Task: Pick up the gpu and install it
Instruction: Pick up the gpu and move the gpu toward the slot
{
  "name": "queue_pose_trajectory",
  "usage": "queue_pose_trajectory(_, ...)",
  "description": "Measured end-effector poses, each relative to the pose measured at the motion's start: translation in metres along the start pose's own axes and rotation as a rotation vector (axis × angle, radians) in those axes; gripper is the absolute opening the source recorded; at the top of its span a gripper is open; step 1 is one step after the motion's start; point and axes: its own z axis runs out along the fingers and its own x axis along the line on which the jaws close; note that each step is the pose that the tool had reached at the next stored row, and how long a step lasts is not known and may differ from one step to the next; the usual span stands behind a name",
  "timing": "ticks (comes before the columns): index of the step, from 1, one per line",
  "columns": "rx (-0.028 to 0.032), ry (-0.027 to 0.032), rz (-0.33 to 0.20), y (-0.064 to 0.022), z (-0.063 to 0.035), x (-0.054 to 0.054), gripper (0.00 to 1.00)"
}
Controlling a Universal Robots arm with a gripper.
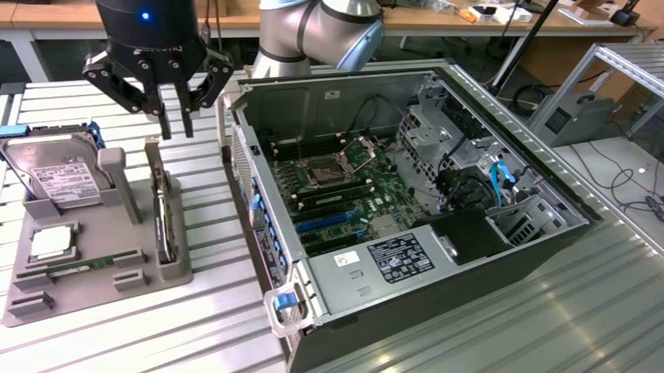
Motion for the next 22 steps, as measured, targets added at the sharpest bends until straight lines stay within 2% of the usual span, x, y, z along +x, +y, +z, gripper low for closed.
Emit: queue_pose_trajectory(22,0.0,-0.0001,0.0,-0.0004,0.0091,0.0006,0.3)
